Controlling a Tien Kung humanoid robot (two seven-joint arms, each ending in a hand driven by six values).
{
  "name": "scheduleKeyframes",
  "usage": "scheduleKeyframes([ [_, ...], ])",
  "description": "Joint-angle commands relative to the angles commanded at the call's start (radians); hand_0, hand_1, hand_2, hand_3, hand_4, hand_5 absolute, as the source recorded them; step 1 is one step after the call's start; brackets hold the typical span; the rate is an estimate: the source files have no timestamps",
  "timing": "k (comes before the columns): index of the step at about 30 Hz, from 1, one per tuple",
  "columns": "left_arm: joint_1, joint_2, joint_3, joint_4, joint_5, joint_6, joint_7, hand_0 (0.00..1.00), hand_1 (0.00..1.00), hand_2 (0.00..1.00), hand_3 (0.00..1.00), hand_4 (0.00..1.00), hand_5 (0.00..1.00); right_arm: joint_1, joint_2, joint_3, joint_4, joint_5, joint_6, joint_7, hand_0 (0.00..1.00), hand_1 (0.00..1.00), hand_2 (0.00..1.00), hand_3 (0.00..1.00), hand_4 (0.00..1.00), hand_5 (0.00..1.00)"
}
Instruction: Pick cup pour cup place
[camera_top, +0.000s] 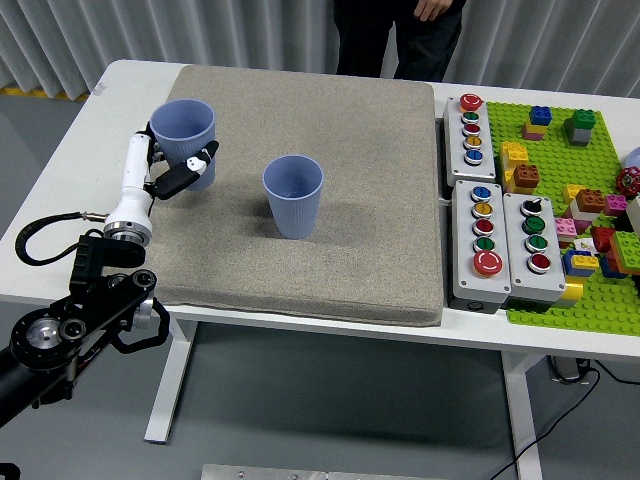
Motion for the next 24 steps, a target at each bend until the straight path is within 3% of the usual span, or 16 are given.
scheduleKeyframes([
  [5, 0.019, -0.023, 0.015, 0.037, 0.047, 0.000, 0.001, 0.603, 0.566, 0.538, 0.545, 0.667, 0.230, -0.004, 0.002, -0.001, 0.000, -0.001, 0.000, -0.001, 0.689, 0.657, 0.573, 0.582, 0.002, 0.002],
  [8, 0.019, -0.019, 0.033, 0.052, 0.079, 0.000, 0.007, 0.603, 0.566, 0.538, 0.545, 0.667, 0.230, -0.005, 0.003, -0.004, 0.000, -0.003, 0.001, -0.002, 0.689, 0.657, 0.573, 0.582, 0.002, 0.002],
  [24, 0.039, -0.032, 0.012, 0.073, -0.011, 0.000, -0.074, 0.616, 0.596, 0.561, 0.564, 0.660, 0.241, -0.006, 0.005, -0.007, 0.000, 0.001, 0.000, -0.001, 0.689, 0.657, 0.574, 0.582, 0.002, 0.002],
])
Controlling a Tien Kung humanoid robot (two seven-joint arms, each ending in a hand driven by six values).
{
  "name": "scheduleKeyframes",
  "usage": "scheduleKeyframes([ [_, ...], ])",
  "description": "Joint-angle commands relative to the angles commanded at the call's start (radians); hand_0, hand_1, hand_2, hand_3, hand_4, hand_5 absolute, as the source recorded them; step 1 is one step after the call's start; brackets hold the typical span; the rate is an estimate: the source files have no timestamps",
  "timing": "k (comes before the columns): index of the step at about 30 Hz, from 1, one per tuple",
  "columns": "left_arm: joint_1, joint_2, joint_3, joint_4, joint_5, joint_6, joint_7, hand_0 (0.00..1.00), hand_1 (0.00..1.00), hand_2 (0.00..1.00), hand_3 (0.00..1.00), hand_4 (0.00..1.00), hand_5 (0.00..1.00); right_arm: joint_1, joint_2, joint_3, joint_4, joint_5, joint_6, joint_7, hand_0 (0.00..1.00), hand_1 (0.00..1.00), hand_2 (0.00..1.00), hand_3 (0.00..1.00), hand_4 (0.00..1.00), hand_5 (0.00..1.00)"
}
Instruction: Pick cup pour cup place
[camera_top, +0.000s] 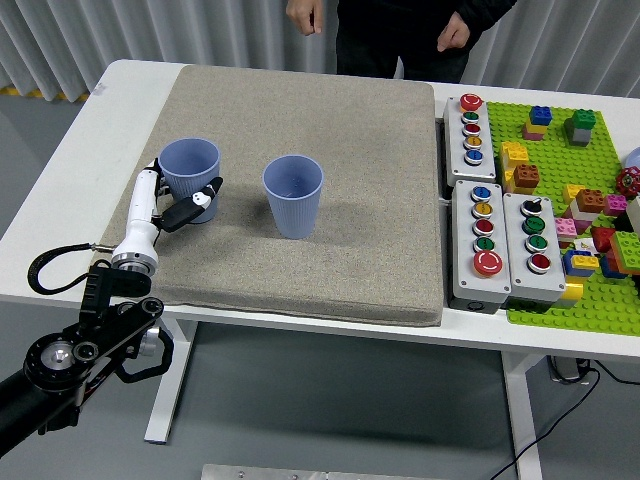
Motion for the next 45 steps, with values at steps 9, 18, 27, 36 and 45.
scheduleKeyframes([
  [9, 0.004, -0.012, -0.016, 0.001, -0.029, -0.009, -0.045, 0.654, 0.658, 0.639, 0.653, 0.719, 0.306, 0.004, 0.002, 0.002, 0.000, 0.000, 0.000, 0.000, 0.689, 0.657, 0.575, 0.582, 0.002, 0.002],
  [18, 0.006, -0.014, -0.017, 0.005, -0.030, -0.009, -0.043, 0.656, 0.660, 0.639, 0.658, 0.712, 0.296, 0.005, 0.001, 0.002, 0.000, 0.002, -0.001, 0.000, 0.689, 0.657, 0.576, 0.582, 0.002, 0.002],
  [27, 0.005, -0.016, -0.019, 0.006, -0.021, -0.045, -0.047, 0.711, 0.717, 0.717, 0.773, 0.840, 0.430, 0.006, 0.001, 0.001, 0.000, 0.002, -0.001, 0.000, 0.689, 0.657, 0.577, 0.582, 0.002, 0.002],
  [36, 0.007, -0.019, -0.020, 0.012, -0.014, -0.057, -0.042, 0.716, 0.731, 0.730, 0.798, 0.861, 0.455, 0.006, 0.002, -0.002, 0.000, 0.006, -0.002, 0.000, 0.689, 0.657, 0.577, 0.582, 0.002, 0.002],
  [45, 0.017, -0.020, -0.030, 0.010, 0.004, -0.085, -0.037, 0.770, 0.773, 0.837, 0.942, 0.945, 0.538, 0.002, 0.002, -0.001, 0.000, 0.002, -0.001, 0.000, 0.689, 0.657, 0.578, 0.583, 0.002, 0.002],
])
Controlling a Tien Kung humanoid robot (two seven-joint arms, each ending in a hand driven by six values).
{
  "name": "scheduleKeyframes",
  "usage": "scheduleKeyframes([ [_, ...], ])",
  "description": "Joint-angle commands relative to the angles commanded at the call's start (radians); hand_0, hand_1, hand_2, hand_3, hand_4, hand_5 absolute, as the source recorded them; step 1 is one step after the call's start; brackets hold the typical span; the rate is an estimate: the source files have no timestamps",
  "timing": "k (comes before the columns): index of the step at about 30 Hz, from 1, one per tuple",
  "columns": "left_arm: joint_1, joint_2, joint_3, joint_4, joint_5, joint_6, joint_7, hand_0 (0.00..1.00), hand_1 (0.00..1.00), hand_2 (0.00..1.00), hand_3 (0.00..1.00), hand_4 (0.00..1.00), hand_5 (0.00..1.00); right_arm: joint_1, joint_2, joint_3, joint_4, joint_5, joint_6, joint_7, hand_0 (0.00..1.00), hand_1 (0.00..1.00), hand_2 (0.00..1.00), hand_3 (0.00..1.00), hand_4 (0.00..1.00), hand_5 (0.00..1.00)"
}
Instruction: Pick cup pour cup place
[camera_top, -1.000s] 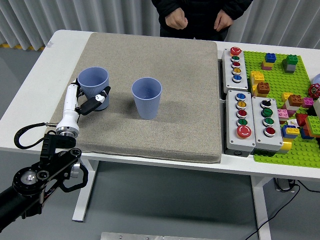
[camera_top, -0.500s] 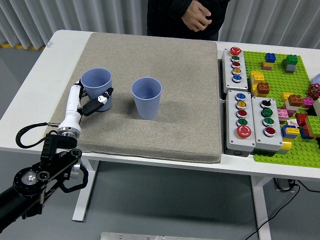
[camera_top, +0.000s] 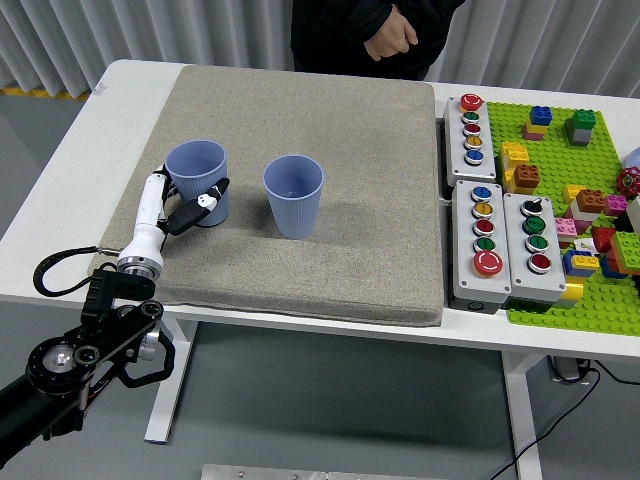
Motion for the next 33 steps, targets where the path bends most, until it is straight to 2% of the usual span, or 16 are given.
scheduleKeyframes([
  [16, 0.024, 0.012, -0.019, -0.030, 0.041, -0.009, 0.013, 0.777, 0.782, 0.837, 0.944, 0.945, 0.537, -0.005, 0.001, 0.001, 0.000, -0.008, 0.002, -0.002, 0.689, 0.657, 0.578, 0.582, 0.002, 0.002],
  [24, 0.053, 0.038, -0.042, -0.079, 0.072, -0.022, 0.025, 0.791, 0.803, 0.860, 0.949, 0.945, 0.536, -0.001, -0.002, 0.004, 0.000, -0.010, 0.003, -0.002, 0.689, 0.657, 0.577, 0.581, 0.002, 0.002],
  [33, 0.084, 0.041, -0.054, -0.133, 0.102, -0.038, 0.039, 0.802, 0.822, 0.879, 0.955, 0.941, 0.528, 0.004, -0.003, 0.001, 0.000, -0.009, 0.003, -0.003, 0.689, 0.657, 0.577, 0.581, 0.002, 0.002],
])
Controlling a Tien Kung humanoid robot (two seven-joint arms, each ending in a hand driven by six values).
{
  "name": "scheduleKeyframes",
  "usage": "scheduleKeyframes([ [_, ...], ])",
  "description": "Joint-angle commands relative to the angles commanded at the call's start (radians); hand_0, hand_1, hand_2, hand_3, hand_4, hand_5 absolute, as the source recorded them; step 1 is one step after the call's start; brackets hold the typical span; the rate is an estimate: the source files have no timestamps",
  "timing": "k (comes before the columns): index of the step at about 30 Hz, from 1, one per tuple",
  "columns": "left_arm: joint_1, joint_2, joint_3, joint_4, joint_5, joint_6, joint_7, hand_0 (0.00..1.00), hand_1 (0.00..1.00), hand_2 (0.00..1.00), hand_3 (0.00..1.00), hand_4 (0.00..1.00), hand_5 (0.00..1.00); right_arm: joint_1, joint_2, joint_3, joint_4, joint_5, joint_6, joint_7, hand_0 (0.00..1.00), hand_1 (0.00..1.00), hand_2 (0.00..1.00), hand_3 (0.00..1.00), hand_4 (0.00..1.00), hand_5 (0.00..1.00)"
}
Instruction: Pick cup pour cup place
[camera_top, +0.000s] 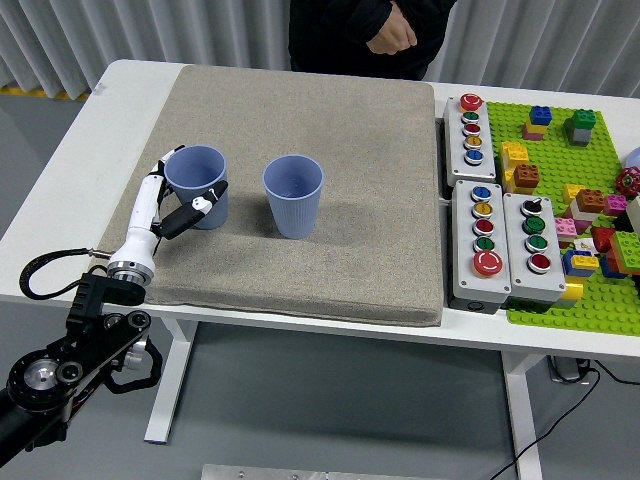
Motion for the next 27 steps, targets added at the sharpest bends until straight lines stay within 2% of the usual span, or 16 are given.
scheduleKeyframes([
  [5, 0.031, 0.003, -0.024, -0.048, 0.046, 0.001, 0.011, 0.813, 0.837, 0.891, 0.958, 0.945, 0.530, -0.001, -0.001, 0.000, 0.000, 0.001, -0.001, 0.001, 0.689, 0.656, 0.577, 0.581, 0.002, 0.002],
  [10, 0.040, 0.005, -0.046, -0.079, 0.067, 0.004, 0.014, 0.812, 0.836, 0.892, 0.956, 0.945, 0.530, -0.001, -0.001, 0.003, 0.000, -0.003, 0.000, 0.000, 0.689, 0.657, 0.577, 0.581, 0.002, 0.002],
  [19, 0.038, 0.010, -0.067, -0.098, 0.078, 0.008, 0.018, 0.814, 0.837, 0.890, 0.958, 0.946, 0.532, 0.000, -0.001, 0.000, 0.000, 0.000, 0.000, -0.002, 0.688, 0.657, 0.576, 0.581, 0.002, 0.002],
  [23, 0.035, 0.003, -0.099, -0.114, 0.085, 0.023, 0.017, 0.814, 0.837, 0.888, 0.960, 0.955, 0.539, 0.000, -0.001, 0.001, 0.000, -0.001, 0.000, -0.002, 0.688, 0.657, 0.575, 0.580, 0.002, 0.002],
  [26, 0.018, -0.005, -0.150, -0.139, 0.102, 0.049, 0.017, 0.814, 0.837, 0.888, 0.960, 0.955, 0.539, -0.001, -0.001, 0.003, 0.000, -0.005, 0.000, -0.002, 0.688, 0.657, 0.575, 0.580, 0.002, 0.002],
  [27, 0.005, -0.007, -0.173, -0.147, 0.106, 0.060, 0.016, 0.790, 0.789, 0.853, 0.921, 0.924, 0.614, -0.001, -0.001, 0.001, 0.000, -0.004, 0.000, -0.002, 0.688, 0.657, 0.575, 0.580, 0.002, 0.002],
])
